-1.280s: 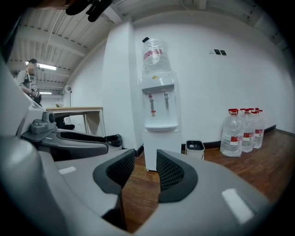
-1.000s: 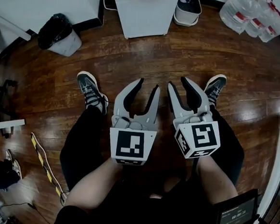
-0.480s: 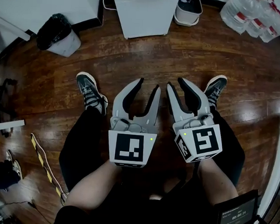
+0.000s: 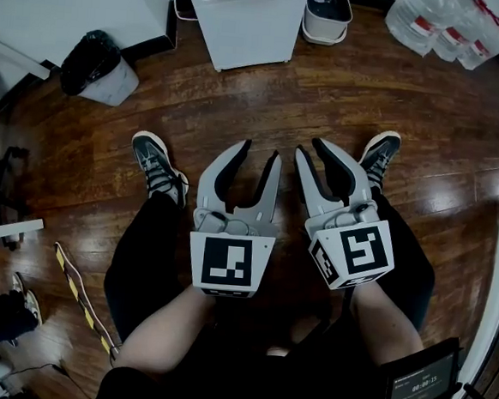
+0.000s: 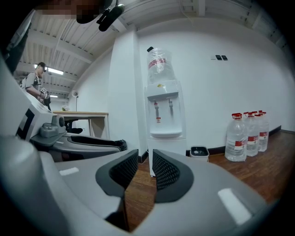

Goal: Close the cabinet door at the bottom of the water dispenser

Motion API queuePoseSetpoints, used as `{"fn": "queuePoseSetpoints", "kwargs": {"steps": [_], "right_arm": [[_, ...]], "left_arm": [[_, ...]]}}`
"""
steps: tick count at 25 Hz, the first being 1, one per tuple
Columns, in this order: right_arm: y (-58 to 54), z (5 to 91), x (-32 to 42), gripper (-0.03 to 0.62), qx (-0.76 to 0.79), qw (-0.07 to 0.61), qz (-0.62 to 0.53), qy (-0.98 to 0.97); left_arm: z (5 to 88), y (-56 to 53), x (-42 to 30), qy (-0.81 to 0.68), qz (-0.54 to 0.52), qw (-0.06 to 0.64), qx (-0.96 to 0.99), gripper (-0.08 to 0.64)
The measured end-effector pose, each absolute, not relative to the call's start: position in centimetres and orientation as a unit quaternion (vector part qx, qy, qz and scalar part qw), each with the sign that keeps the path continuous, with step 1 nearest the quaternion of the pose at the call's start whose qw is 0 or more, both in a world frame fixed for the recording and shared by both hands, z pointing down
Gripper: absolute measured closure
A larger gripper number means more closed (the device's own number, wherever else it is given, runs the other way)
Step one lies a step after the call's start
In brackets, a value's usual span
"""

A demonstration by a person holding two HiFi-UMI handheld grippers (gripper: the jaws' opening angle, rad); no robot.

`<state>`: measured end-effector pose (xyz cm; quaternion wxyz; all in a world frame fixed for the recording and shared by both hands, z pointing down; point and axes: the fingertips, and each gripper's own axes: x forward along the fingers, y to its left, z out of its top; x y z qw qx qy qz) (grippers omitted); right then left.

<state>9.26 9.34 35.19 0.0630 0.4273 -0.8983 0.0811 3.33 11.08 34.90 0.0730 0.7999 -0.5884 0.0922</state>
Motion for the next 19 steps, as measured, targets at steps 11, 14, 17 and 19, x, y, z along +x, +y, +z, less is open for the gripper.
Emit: {"fn": "queuePoseSetpoints", "kwargs": {"steps": [11, 14, 17, 19], "right_arm": [[9.38, 35.40, 9.47, 0.494, 0.427, 0.063, 0.083, -0.898], [9.23, 35.33, 9.50, 0.494, 0.427, 0.064, 0.083, -0.898], [9.09, 35.34, 9.48, 0.494, 0.426, 0.066, 0.084, -0.898], [9.08, 35.40, 9.39, 0.494, 0.426, 0.067, 0.085, -0.898]], "left_arm": [[35.21, 11.13, 3.68, -0.586, 0.095, 0.079, 0.800, 0.390], [35.09, 10.96, 3.82, -0.585, 0.096, 0.077, 0.801, 0.390], [35.02, 10.79, 3.82, -0.586, 0.096, 0.080, 0.801, 0.390], [34.98, 10.74, 3.74, -0.586, 0.094, 0.080, 0.800, 0.390]]}}
